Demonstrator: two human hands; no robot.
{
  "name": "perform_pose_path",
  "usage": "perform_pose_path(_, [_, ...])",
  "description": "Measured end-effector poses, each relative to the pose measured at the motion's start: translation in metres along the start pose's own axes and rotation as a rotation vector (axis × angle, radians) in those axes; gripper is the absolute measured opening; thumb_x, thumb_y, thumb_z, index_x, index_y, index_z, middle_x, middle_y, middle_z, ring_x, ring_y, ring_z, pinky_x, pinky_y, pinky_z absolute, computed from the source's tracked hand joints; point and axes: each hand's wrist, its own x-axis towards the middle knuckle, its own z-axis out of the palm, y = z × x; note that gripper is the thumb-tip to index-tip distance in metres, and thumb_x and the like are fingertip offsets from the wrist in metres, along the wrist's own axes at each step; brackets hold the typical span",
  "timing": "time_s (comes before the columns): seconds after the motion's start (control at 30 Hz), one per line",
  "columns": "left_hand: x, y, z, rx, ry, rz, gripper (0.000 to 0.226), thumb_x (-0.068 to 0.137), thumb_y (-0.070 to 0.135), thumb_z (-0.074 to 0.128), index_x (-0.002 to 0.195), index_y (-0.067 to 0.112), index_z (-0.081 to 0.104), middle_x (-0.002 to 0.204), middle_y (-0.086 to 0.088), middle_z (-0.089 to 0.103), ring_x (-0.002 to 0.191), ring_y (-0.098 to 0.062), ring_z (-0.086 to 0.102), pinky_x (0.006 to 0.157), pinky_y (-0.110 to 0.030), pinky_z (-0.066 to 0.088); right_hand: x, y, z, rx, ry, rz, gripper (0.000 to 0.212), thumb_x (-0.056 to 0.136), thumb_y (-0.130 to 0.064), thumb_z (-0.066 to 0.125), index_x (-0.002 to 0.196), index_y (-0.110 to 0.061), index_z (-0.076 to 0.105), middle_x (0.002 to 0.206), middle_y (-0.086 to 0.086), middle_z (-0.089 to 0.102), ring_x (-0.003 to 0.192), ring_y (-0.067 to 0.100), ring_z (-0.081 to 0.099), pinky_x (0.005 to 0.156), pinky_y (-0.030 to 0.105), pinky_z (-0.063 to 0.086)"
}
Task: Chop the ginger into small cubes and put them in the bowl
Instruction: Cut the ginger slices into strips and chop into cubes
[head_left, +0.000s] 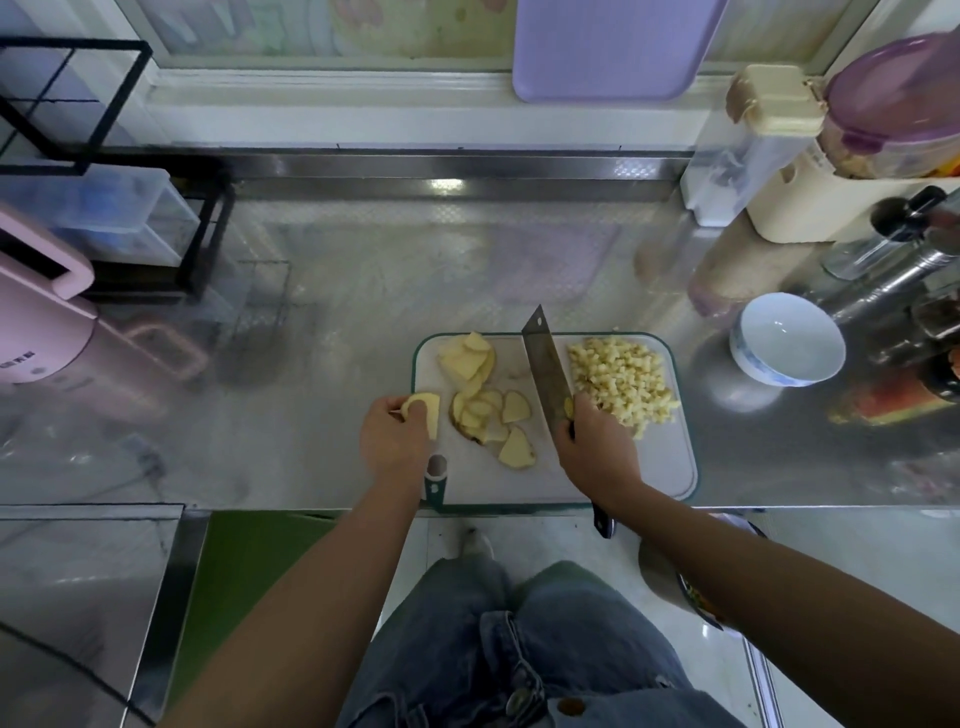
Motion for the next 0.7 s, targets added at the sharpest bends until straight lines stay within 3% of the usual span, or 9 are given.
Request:
perform_pose_path(0.17, [-0.02, -0.006, 0.0, 0.025, 0.112, -0.028, 0.02, 0.09, 0.025, 0.058, 0.102, 0.009, 0.06, 0.087, -0.002, 0.059, 0.067, -0.015, 0.052, 0.053, -0.024, 0.035, -0.015, 0.002, 0.0, -0.03, -0.104, -0.024, 0.009, 0.096, -0.016, 0.042, 0.1, -0.011, 0.036, 0.064, 0.001, 0.045, 0.061, 0.025, 0.051, 0.055, 0.032, 0.039])
perform_pose_path(0.3, [-0.036, -0.01, 0.001, -0.021, 0.113, -0.039, 0.023, 0.09, 0.023, 0.057, 0.104, 0.005, 0.06, 0.089, -0.007, 0.06, 0.079, -0.024, 0.056, 0.069, -0.034, 0.048, -0.033, -0.002, 0.0, 0.007, -0.172, -0.054, 0.012, 0.096, -0.015, 0.042, 0.103, -0.008, 0.036, 0.073, 0.011, 0.056, 0.066, 0.031, 0.059, 0.057, 0.038, 0.048])
perform_pose_path(0.4, [-0.043, -0.013, 0.0, -0.103, 0.125, 0.005, 0.021, 0.09, 0.019, 0.056, 0.104, 0.004, 0.061, 0.091, -0.006, 0.06, 0.081, -0.022, 0.055, 0.073, -0.032, 0.045, -0.043, -0.009, 0.004, 0.034, -0.21, -0.052, 0.011, 0.095, -0.014, 0.042, 0.101, -0.008, 0.036, 0.076, 0.012, 0.057, 0.068, 0.031, 0.059, 0.061, 0.042, 0.051])
perform_pose_path(0.53, [-0.047, -0.021, -0.005, -0.229, 0.097, -0.011, 0.018, 0.09, 0.015, 0.054, 0.104, 0.005, 0.06, 0.091, -0.007, 0.06, 0.077, -0.019, 0.054, 0.07, -0.033, 0.046, -0.055, -0.017, 0.012, 0.025, -0.234, -0.086, 0.013, 0.096, -0.015, 0.042, 0.105, -0.008, 0.035, 0.069, 0.005, 0.049, 0.064, 0.025, 0.053, 0.056, 0.034, 0.042])
perform_pose_path(0.7, [-0.041, -0.028, -0.01, -0.402, 0.057, -0.078, 0.018, 0.091, 0.014, 0.052, 0.104, 0.003, 0.06, 0.077, 0.004, 0.053, 0.065, -0.007, 0.047, 0.058, -0.021, 0.04, -0.07, -0.033, 0.024, 0.005, -0.27, -0.132, 0.02, 0.098, -0.017, 0.039, 0.116, -0.007, 0.035, 0.077, 0.008, 0.053, 0.066, 0.025, 0.054, 0.055, 0.032, 0.039])
